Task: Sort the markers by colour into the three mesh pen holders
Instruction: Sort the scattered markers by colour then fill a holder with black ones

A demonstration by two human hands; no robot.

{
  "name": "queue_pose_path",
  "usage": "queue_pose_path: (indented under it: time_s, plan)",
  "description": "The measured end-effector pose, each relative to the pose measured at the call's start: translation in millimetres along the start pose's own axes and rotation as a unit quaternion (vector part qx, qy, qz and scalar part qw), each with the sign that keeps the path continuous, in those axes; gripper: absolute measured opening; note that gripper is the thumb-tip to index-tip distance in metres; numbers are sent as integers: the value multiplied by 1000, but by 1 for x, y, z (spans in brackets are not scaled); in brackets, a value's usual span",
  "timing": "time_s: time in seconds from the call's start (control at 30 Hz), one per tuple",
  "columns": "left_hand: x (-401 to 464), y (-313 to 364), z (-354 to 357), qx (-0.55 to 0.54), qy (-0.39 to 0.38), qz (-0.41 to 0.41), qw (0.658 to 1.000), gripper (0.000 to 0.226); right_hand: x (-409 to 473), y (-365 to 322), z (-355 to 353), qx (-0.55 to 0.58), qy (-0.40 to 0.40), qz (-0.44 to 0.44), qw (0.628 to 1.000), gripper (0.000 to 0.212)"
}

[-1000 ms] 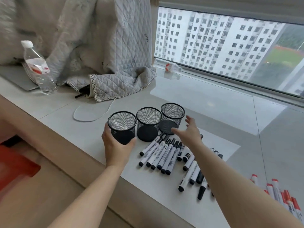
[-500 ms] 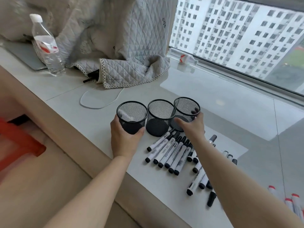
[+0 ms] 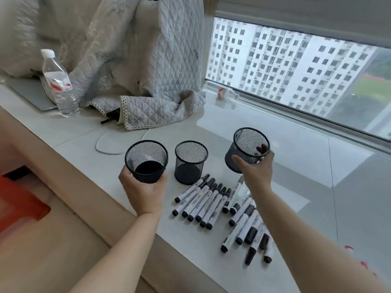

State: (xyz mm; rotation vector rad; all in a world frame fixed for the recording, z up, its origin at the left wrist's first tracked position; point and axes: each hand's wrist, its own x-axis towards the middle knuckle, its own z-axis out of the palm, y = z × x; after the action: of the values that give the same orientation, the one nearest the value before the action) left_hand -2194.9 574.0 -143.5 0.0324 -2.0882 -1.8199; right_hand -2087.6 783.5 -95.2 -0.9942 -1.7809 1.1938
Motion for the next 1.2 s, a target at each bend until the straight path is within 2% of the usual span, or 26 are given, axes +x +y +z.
queue_pose_path:
  time_s: [0.1, 0.2, 0.33, 0.5, 0.6, 0.73, 0.93, 1.2]
  plan:
    - [-8, 35, 7, -45, 27, 21, 998, 86, 4, -7, -38, -9, 11, -12, 1000, 74]
    - [-24, 73, 24, -75, -11, 51, 996, 85, 7, -10, -78, -7, 21, -10, 1000, 73]
    - [-69, 111, 57, -86, -142, 95, 981, 84, 12, -8, -128, -1, 55, -1, 998, 70]
    - [-133, 129, 99, -88, -321, 109, 937, 77, 14, 8, -188, -22, 100, 2, 995, 70]
    - [-165, 126, 122, -61, -394, 87, 913, 77, 14, 27, -221, -46, 127, 17, 991, 70]
    - [-198, 118, 151, 19, -472, 125, 872, 80, 16, 56, -245, -76, 125, 43, 988, 72]
    - [-220, 108, 191, 68, -519, 127, 842, 79, 26, 93, -256, -79, 117, 83, 986, 76]
    - [-224, 97, 217, 89, -531, 121, 834, 80, 34, 121, -258, -69, 107, 93, 987, 77]
